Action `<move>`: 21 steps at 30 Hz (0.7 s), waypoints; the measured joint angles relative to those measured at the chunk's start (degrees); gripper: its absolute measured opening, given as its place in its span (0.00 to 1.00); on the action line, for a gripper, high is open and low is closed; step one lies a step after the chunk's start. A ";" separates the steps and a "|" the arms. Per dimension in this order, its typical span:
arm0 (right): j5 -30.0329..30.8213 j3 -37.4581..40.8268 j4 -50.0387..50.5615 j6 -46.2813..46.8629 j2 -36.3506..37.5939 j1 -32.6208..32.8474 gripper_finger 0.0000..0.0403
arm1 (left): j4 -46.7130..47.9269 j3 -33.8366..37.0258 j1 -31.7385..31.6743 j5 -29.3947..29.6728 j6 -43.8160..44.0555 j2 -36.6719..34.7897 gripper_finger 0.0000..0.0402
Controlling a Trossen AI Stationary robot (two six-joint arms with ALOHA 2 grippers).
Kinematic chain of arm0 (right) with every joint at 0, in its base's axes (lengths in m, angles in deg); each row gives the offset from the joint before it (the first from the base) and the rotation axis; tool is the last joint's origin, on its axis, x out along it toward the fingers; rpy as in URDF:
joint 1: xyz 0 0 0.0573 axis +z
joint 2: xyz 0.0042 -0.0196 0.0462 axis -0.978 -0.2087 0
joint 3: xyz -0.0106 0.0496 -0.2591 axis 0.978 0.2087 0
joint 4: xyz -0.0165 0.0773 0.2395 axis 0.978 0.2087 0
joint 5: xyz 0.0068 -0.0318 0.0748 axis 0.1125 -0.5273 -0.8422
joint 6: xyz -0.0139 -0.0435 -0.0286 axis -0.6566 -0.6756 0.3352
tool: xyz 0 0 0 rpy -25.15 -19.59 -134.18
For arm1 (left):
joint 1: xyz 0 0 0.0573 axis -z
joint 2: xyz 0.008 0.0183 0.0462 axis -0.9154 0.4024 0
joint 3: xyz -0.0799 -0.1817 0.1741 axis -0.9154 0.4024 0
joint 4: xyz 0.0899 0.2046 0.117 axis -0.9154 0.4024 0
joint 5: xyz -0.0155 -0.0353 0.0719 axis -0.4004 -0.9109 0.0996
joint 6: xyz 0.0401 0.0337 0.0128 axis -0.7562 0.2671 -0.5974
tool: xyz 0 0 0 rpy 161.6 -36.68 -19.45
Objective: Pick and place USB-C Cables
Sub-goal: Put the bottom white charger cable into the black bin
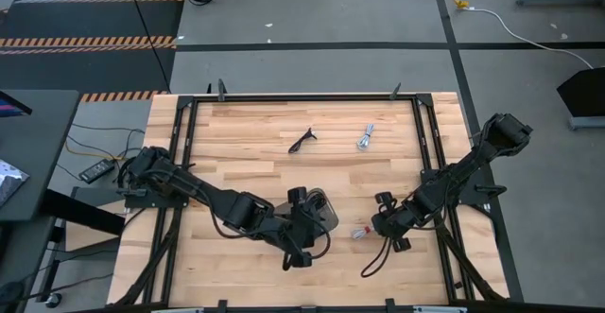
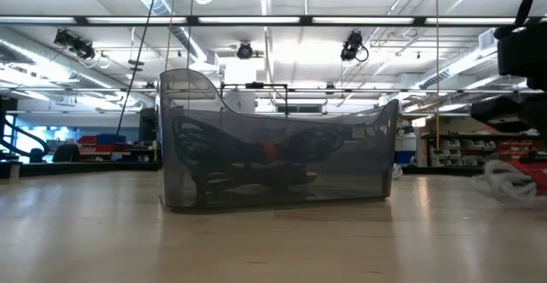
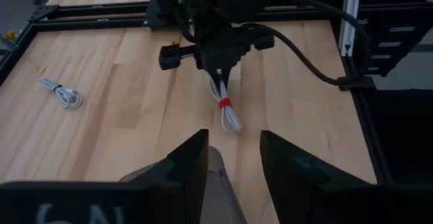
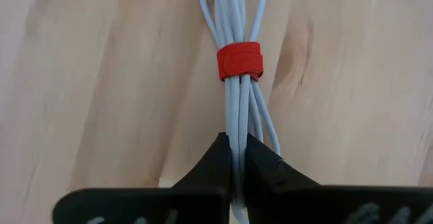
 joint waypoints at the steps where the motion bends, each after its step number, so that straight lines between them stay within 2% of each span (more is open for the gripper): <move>1: 0.56 -0.43 -0.08 -0.25 0.00 0.00 0.04 | 0.00 0.00 -0.04 0.02 0.00 0.00 0.35; 6: 3.73 -4.74 1.75 -3.41 0.00 0.03 0.04 | 0.00 0.00 -0.50 0.06 -0.02 0.00 0.35; 13: 9.75 -13.23 9.59 -9.38 0.00 0.04 0.04 | 0.01 0.00 -0.50 1.55 0.62 0.00 0.35; 21: 15.21 -21.92 8.36 -19.87 0.00 0.04 0.04 | -0.04 0.00 -0.50 3.68 3.25 0.00 0.35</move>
